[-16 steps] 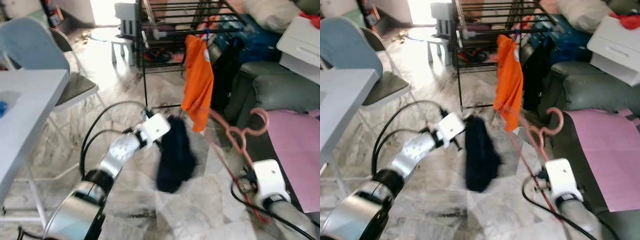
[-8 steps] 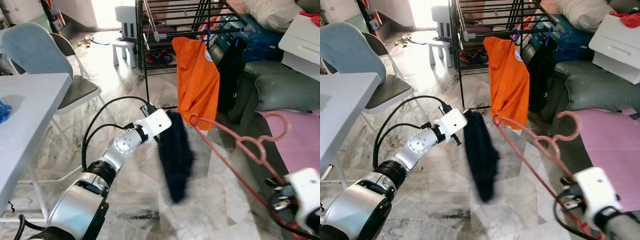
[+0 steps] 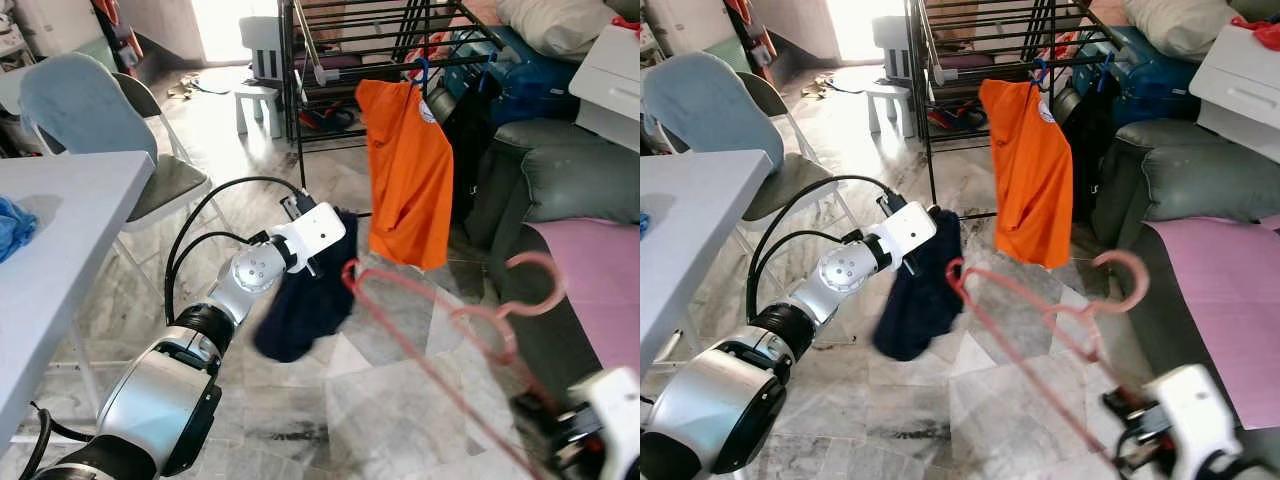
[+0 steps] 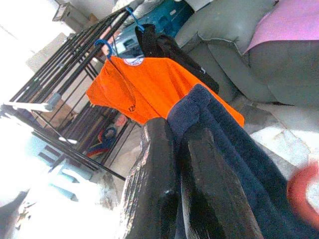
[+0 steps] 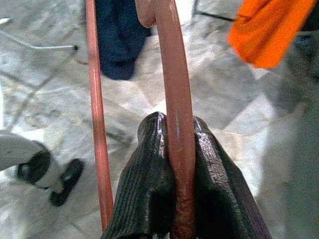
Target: Hang hanger
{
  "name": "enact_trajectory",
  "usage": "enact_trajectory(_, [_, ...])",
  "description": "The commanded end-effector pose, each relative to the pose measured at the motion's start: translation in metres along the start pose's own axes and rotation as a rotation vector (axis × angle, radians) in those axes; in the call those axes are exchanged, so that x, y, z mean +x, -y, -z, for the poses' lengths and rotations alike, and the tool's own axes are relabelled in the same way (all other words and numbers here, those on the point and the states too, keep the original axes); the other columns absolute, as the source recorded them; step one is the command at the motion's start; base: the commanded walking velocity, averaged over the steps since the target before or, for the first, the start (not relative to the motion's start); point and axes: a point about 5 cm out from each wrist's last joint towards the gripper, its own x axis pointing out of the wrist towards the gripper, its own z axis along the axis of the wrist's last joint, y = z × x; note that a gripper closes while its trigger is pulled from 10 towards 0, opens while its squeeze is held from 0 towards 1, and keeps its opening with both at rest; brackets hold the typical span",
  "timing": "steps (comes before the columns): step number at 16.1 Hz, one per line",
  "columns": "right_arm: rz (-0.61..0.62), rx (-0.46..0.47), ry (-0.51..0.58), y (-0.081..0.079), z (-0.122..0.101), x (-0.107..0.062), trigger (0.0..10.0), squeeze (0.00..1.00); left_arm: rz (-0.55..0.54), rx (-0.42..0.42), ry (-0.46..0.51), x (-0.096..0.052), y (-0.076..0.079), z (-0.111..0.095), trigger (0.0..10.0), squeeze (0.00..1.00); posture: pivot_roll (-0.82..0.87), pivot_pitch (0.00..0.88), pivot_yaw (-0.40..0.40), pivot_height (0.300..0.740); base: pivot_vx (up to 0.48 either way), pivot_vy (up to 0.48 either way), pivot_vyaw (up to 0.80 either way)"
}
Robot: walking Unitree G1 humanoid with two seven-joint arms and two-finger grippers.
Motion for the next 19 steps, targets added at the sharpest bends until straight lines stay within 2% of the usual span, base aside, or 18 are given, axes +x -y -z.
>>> enact_trajectory(1, [-0.048,-0.007,-0.001,-0.008,-0.001,0.005,10.0,0.0,-0.006,0.014,0.028,0.002,-0.006,-0.007,10.0,0.0,-0.09,0.0,0.067,0.74,0.0,0.0,0.0])
enact_trajectory(5, [-0.005,-0.019,-0.049,0.0,0.012,0.014,10.0,0.0,0.007,0.011,0.06,-0.002,-0.008,-0.007,10.0,0.0,-0.06,0.0,0.052,0.74,0.0,0.0,0.0])
enact_trajectory(7, [-0.008,-0.051,-0.017,0.002,0.005,0.016,10.0,0.0,-0.032,0.045,-0.024,-0.005,-0.011,0.005,10.0,0.0,-0.06,0.0,0.048,0.74,0.0,0.0,0.0])
enact_trajectory(9, [0.087,-0.105,0.036,0.012,-0.004,0.02,10.0,0.0,-0.059,0.028,-0.105,-0.009,-0.012,0.017,10.0,0.0,-0.06,0.0,0.047,0.74,0.0,0.0,0.0])
enact_trajectory(11, [0.24,-0.157,0.023,0.028,-0.003,0.026,10.0,0.0,-0.057,0.0,-0.2,-0.015,-0.007,0.033,10.0,0.0,-0.07,0.0,0.048,0.74,0.0,0.0,0.0])
enact_trajectory(12, [0.227,-0.196,0.007,0.022,0.0,0.03,10.0,0.0,-0.048,-0.04,-0.222,-0.02,-0.004,0.04,10.0,0.0,-0.08,0.0,0.048,0.74,0.0,0.0,0.0])
enact_trajectory(16, [0.165,-0.238,-0.039,0.008,0.014,0.036,10.0,0.0,-0.025,-0.072,-0.211,-0.023,0.004,0.044,10.0,0.0,-0.08,0.0,0.035,0.74,0.0,0.0,0.0])
enact_trajectory(19, [0.118,-0.287,-0.061,0.005,0.017,0.032,10.0,0.0,-0.045,-0.223,-0.245,-0.024,0.011,0.05,10.0,0.0,-0.08,0.0,0.025,0.74,0.0,0.0,0.0])
